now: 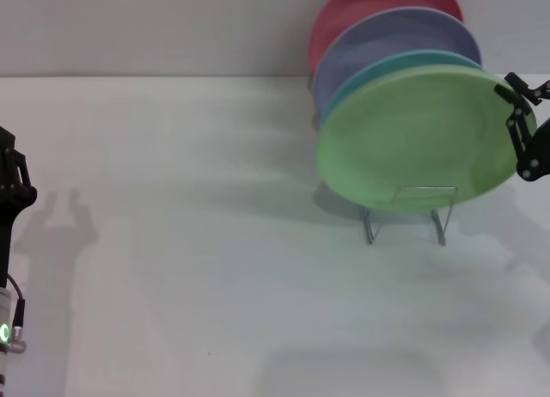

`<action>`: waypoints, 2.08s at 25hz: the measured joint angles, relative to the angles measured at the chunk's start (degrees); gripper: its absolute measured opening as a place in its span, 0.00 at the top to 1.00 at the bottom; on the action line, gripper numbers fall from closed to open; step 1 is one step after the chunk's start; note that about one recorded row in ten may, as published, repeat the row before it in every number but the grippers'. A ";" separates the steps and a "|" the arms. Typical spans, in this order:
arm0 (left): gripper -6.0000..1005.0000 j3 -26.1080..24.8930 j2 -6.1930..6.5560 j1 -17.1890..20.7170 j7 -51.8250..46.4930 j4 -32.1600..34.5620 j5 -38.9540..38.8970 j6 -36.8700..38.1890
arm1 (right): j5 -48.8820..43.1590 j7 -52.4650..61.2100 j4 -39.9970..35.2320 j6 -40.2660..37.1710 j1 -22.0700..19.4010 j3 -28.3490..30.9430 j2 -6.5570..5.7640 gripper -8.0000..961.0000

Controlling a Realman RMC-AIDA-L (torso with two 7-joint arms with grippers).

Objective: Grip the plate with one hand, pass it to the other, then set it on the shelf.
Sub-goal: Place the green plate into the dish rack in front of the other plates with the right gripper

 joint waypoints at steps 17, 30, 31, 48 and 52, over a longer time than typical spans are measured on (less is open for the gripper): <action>0.69 -0.01 0.05 0.17 -0.48 0.00 0.59 0.30 | 0.02 0.86 0.52 0.89 -0.66 -0.53 -0.09 0.79; 0.69 -0.01 0.13 1.18 -0.90 -0.56 0.83 1.15 | 0.11 11.29 -0.86 3.76 0.86 -1.05 -0.16 0.79; 0.69 -0.01 0.13 1.22 -0.90 -0.59 0.83 1.21 | 0.09 12.49 -1.13 3.97 1.04 -1.32 -0.17 0.79; 0.69 0.62 -0.04 1.48 -0.90 -1.11 0.93 1.52 | 0.46 17.09 -3.74 3.09 1.49 -3.17 0.01 0.72; 0.69 0.78 -0.05 1.48 -0.90 -1.24 0.93 1.69 | 0.47 16.95 -3.94 2.62 1.43 -3.17 0.03 0.68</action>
